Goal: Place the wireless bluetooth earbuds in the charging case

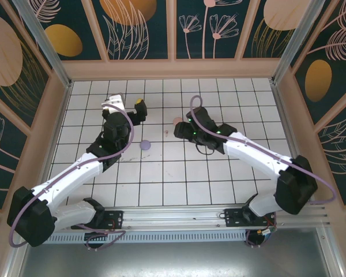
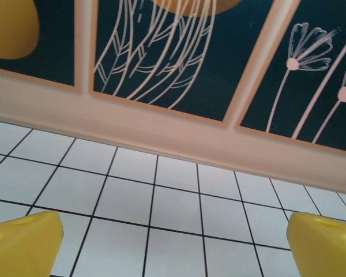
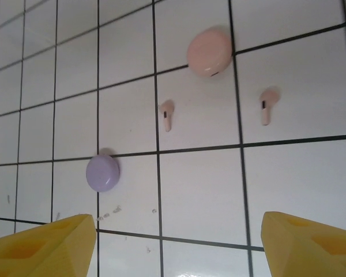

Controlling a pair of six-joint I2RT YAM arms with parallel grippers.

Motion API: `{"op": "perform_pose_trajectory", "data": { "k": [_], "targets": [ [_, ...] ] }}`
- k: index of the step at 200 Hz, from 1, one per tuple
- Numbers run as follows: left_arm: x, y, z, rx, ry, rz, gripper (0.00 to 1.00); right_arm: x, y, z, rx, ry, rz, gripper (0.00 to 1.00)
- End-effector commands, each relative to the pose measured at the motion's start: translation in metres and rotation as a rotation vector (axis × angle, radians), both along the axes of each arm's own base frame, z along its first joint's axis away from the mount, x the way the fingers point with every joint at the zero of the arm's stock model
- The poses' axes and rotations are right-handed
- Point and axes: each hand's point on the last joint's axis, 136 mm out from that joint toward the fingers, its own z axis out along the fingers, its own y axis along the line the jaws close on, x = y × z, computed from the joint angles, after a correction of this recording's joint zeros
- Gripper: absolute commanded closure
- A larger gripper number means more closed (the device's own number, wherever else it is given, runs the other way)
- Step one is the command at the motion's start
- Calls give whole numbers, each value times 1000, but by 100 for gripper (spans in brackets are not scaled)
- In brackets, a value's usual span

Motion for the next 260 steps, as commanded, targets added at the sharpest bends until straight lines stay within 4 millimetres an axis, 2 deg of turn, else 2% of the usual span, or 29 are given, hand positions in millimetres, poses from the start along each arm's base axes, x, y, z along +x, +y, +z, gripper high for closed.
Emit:
{"op": "perform_pose_trajectory", "data": {
  "k": [1, 85, 120, 185, 218, 260],
  "targets": [
    [1, 10, -4, -31, 22, 0, 1, 7, 17, 11, 15, -18, -13, 24],
    [18, 43, -40, -226, 129, 8, 1, 16, 68, -23, -39, 42, 85, 25],
    [25, 48, -57, -292, 161, -1, 1, 29, 74, -35, -116, 35, 100, 26],
    [44, 34, -80, -368, 211, -72, 1, 65, 56, -50, -232, 30, 92, 26],
    [48, 28, -97, -404, 245, -92, 1, 72, 37, -58, -238, 42, 61, 26],
    [50, 29, -106, -403, 246, -93, 1, 73, 6, -60, -226, 38, 6, 26]
  ]
}}
